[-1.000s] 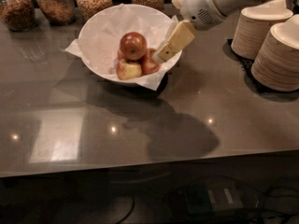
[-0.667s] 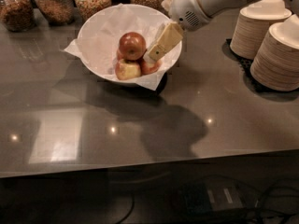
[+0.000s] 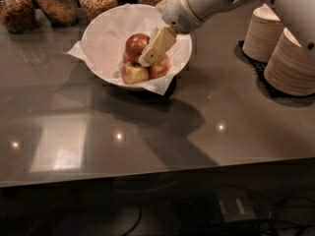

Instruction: Pick apple from white bowl

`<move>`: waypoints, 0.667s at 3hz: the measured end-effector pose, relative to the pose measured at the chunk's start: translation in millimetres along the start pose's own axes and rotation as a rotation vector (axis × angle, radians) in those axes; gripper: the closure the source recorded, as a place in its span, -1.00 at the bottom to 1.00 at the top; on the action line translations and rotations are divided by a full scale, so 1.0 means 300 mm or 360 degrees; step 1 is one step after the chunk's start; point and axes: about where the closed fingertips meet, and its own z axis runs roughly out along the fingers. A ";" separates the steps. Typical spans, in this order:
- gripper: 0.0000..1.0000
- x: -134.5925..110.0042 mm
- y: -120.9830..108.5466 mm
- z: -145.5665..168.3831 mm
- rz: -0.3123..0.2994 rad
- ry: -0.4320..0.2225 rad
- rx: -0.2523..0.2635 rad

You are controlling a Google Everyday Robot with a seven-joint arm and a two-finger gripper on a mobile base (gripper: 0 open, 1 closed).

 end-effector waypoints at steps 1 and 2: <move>-1.00 0.000 -0.018 0.049 0.0010 -0.0023 -0.0028; -1.00 0.007 -0.021 0.105 0.0034 -0.0027 -0.0072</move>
Offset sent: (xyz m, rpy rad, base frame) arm 0.0259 0.0251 -0.0310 0.0308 0.0702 0.0275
